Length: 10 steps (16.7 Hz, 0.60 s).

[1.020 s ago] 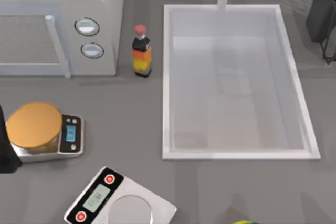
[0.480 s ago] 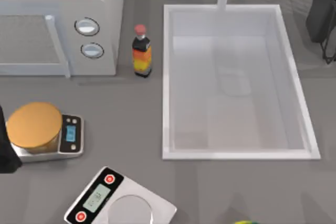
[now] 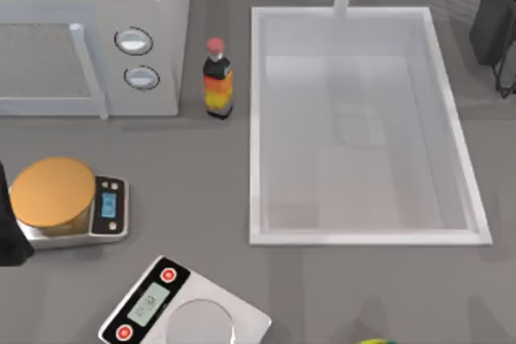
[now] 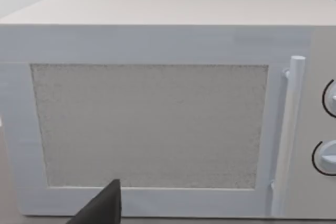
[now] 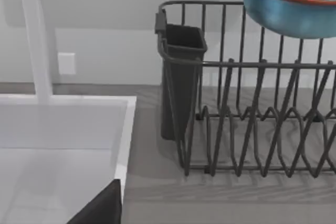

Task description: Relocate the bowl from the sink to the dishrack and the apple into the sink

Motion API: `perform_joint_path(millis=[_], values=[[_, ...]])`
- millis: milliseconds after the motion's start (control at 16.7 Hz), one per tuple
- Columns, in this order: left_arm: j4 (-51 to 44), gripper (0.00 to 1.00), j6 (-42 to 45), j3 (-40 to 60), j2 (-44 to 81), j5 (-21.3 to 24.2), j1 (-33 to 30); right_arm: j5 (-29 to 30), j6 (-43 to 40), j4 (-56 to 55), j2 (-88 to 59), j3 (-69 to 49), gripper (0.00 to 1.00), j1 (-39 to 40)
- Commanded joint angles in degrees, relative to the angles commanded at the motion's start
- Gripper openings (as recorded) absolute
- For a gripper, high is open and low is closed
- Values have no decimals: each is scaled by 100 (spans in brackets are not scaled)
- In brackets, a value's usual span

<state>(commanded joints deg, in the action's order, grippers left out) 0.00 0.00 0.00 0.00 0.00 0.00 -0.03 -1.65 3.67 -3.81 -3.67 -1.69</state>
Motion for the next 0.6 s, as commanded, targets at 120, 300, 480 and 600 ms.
perform_joint_path(millis=[120, 300, 480, 600], values=[[0, 100, 0, 0, 0, 0, 0, -2, -189, 502, -548, -478, 100, -193], [0, 100, 0, 0, 0, 0, 0, -3, -510, 1488, -1832, -1390, 100, -521], [0, 100, 0, 0, 0, 0, 0, -1, -831, 2565, -3517, -2338, 100, -850], [0, 100, 0, 0, 0, 0, 0, 0, -1034, 3283, -4680, -2957, 100, -1058]])
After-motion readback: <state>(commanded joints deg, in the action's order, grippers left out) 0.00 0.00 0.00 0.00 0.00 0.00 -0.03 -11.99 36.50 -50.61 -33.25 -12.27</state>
